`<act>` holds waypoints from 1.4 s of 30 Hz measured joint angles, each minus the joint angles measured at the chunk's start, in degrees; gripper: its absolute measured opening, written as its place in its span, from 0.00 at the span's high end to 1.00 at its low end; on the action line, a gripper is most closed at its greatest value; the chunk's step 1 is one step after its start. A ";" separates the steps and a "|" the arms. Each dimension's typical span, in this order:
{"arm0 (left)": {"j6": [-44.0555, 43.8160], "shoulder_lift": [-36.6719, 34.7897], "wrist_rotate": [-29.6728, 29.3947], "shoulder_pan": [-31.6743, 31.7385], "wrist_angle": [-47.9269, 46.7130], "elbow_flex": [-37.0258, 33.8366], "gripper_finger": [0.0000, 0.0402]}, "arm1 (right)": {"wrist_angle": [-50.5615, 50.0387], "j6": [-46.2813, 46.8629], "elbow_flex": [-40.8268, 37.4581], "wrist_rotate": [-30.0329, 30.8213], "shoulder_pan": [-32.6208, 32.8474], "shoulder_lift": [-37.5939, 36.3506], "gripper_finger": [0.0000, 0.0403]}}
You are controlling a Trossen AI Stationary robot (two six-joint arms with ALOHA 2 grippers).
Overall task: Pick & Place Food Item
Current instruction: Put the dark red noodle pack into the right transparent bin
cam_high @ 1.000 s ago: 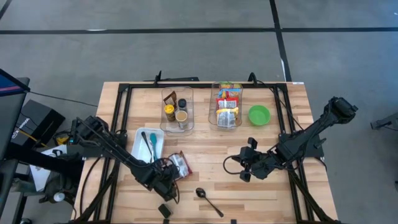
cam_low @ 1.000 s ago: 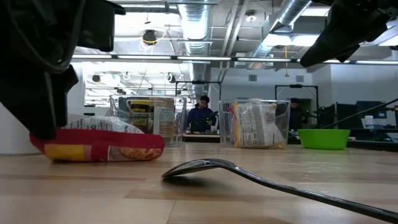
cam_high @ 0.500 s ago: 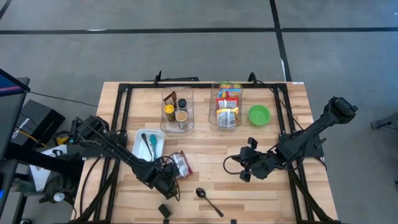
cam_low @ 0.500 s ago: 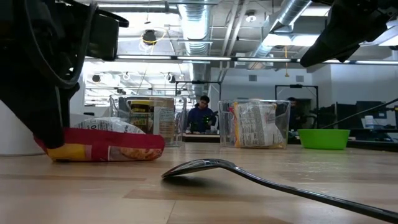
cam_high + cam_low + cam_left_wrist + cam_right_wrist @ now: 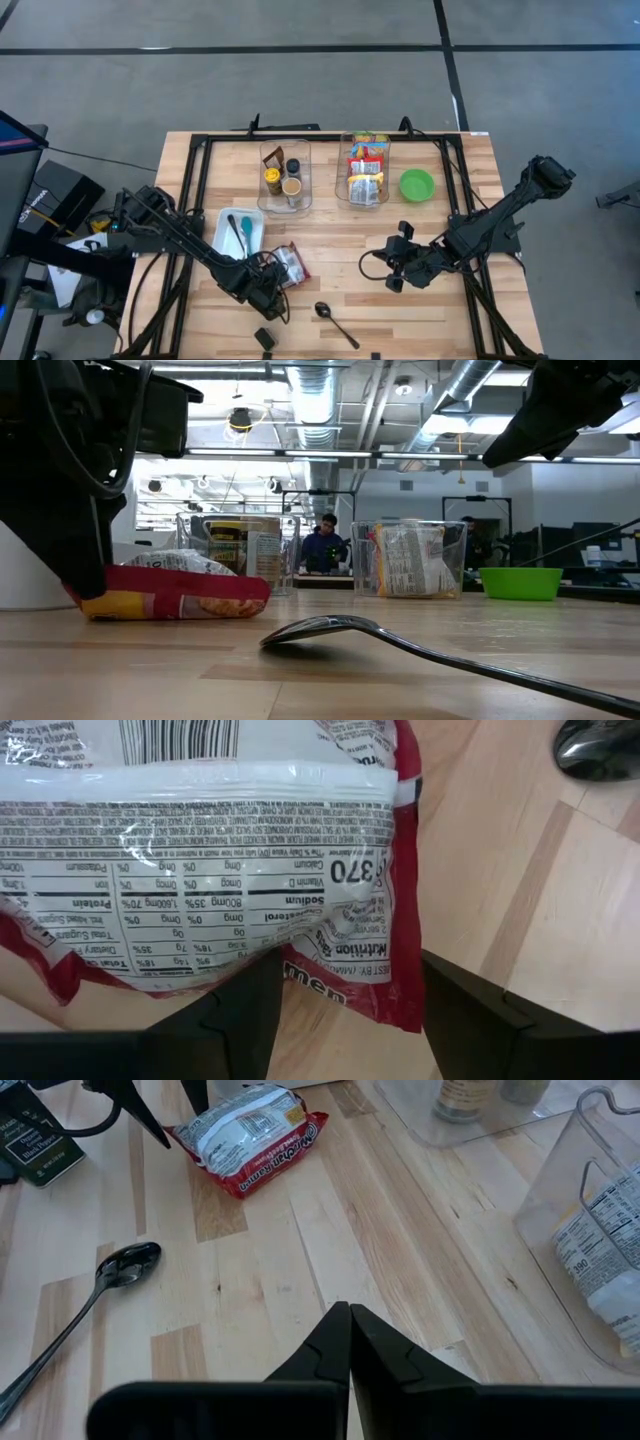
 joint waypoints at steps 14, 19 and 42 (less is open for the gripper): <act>0.20 -1.07 0.03 0.37 -0.49 -0.23 0.62 | 0.00 0.00 0.00 0.00 0.00 -0.01 1.00; 0.26 -3.20 -0.15 0.37 -0.49 -0.17 0.71 | 0.00 0.02 0.01 0.00 0.00 -0.02 1.00; 21.40 -4.94 3.91 1.13 5.93 -0.08 1.00 | 0.13 0.02 0.00 -0.22 0.01 -0.02 1.00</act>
